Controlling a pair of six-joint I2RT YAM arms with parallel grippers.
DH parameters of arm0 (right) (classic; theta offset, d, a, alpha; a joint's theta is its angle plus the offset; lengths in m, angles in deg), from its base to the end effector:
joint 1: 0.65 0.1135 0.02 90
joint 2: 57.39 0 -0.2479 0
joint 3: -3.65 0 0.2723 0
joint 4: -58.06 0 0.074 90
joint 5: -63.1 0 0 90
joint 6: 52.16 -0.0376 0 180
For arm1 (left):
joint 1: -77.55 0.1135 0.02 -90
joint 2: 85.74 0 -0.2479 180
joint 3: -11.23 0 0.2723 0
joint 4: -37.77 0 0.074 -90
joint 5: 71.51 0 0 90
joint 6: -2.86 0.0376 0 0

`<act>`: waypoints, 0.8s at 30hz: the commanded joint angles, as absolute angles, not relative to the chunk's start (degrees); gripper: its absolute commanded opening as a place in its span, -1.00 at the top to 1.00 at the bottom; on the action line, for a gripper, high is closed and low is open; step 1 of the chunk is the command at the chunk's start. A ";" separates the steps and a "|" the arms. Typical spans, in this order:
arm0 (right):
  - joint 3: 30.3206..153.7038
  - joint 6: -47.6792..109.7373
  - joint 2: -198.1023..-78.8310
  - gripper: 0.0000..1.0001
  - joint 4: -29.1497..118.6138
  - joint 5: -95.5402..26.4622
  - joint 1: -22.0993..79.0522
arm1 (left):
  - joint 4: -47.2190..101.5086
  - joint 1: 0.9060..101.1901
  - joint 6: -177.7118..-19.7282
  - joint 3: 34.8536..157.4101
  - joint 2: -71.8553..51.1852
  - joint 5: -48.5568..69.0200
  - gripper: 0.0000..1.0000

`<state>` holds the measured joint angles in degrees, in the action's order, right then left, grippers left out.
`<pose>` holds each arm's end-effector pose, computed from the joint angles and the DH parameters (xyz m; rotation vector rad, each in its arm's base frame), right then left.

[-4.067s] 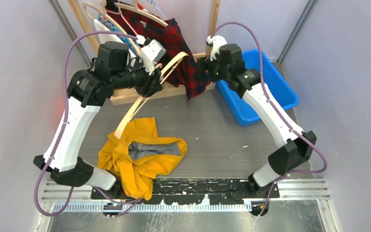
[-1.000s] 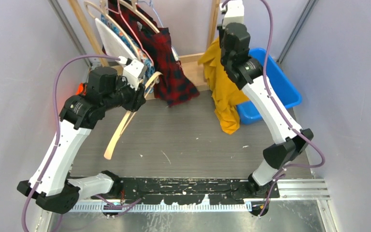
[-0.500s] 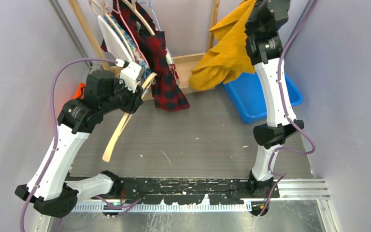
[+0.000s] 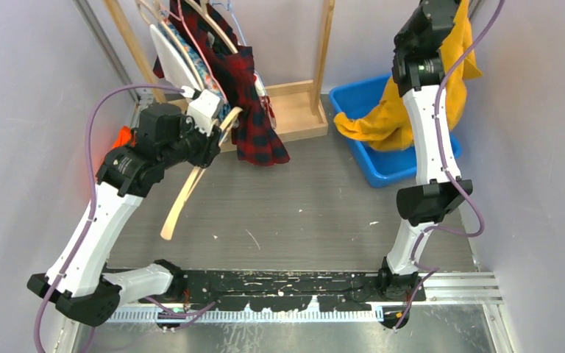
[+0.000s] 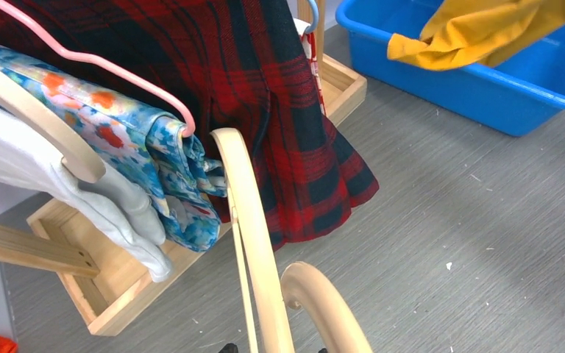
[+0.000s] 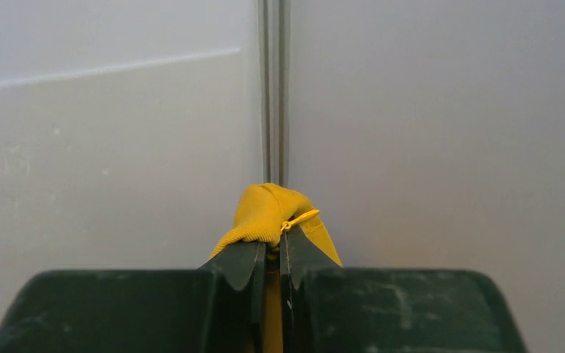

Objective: Remove the skirt from the hanger
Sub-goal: Place the skirt in the bin.

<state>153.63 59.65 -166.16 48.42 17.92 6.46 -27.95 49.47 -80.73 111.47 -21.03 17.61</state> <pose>0.3907 0.0220 0.5803 0.4534 1.1252 -0.6227 0.2046 -0.1098 0.4398 0.6335 2.0095 -0.2437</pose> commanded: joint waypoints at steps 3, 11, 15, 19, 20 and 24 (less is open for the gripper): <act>136.44 47.73 -158.27 0.98 48.98 17.07 6.69 | -22.72 50.02 -80.19 112.12 -19.10 18.54 1.00; 115.09 27.04 -155.00 0.98 42.30 14.45 7.51 | -23.82 50.30 -80.19 112.38 -18.51 20.71 1.00; 108.36 15.95 -155.66 0.98 37.56 9.64 7.86 | -23.78 50.30 -80.20 112.59 -18.44 21.90 1.00; 108.00 11.56 -159.25 0.98 34.76 6.20 8.44 | -23.77 50.31 -80.46 112.67 -18.85 23.30 1.00; 108.23 10.89 -160.12 0.94 34.29 5.34 8.40 | -23.76 50.36 -80.64 112.58 -19.02 23.74 1.00; 111.27 9.93 -163.49 0.13 33.43 2.41 8.49 | -24.46 50.31 -81.73 112.68 -20.53 27.87 1.00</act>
